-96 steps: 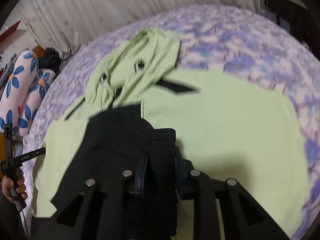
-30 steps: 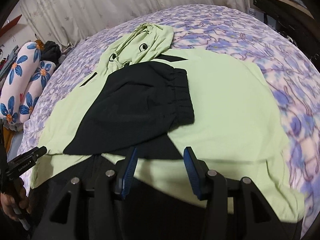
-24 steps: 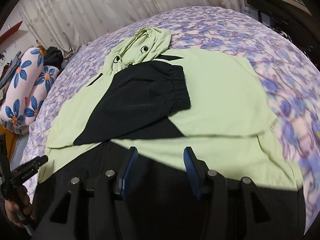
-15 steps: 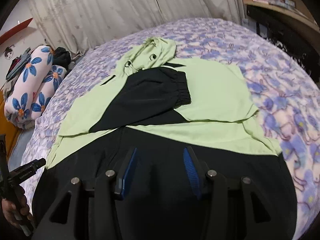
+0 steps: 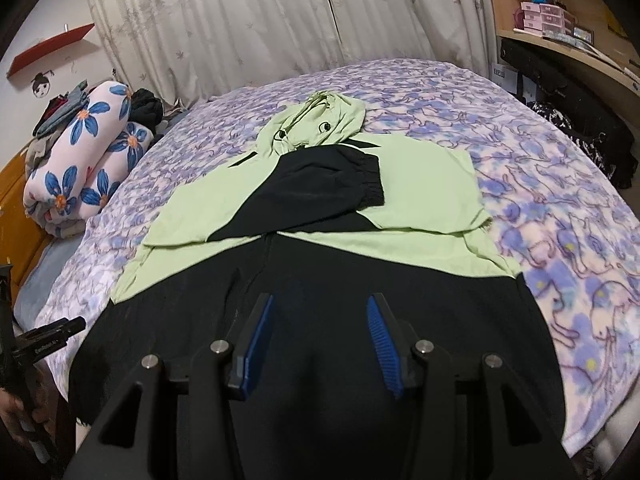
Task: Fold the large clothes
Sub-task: 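Grasp the black jacket hem with both grippers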
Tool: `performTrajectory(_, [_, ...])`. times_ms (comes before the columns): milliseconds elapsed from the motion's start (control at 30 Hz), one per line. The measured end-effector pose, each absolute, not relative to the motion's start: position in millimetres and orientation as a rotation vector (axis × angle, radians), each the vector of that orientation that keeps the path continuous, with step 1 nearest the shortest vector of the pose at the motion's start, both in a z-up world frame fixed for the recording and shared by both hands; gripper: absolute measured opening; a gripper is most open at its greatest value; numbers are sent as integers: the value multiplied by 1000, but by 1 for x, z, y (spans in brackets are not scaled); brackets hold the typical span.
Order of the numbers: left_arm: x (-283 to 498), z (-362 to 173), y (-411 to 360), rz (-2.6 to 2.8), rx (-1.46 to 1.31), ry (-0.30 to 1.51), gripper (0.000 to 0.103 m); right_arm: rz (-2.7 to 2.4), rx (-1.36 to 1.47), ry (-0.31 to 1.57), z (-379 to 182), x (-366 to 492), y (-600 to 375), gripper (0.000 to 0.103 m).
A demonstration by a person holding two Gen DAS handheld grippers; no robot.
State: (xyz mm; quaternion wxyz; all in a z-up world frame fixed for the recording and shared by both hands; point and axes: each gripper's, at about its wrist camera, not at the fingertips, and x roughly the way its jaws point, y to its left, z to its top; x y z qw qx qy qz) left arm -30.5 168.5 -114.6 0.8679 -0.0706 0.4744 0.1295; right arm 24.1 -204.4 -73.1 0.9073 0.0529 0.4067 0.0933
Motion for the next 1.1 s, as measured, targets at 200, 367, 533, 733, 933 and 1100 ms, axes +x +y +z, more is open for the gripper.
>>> performTrajectory(200, [-58, -124, 182, 247, -193, 1002, 59, 219, 110, 823, -69, -1, -222, 58])
performTrajectory(367, [-72, -138, 195, 183, -261, 1044, 59, 207, 85, 819, -69, -18, -240, 58])
performTrajectory(533, [-79, -149, 201, 116, -282, 1054, 61, 175, 110, 847, -77, -29, -270, 58])
performTrajectory(733, [-80, -157, 198, 44, -262, 1041, 73, 103, 117, 861, -89, -49, -314, 58])
performTrajectory(933, [-78, -164, 187, 7, -190, 1055, 86, 66, 143, 935, -113, -57, -353, 58])
performTrajectory(1100, [-72, -172, 180, -38, -165, 1088, 102, 142, 212, 997, -130, -58, -366, 58])
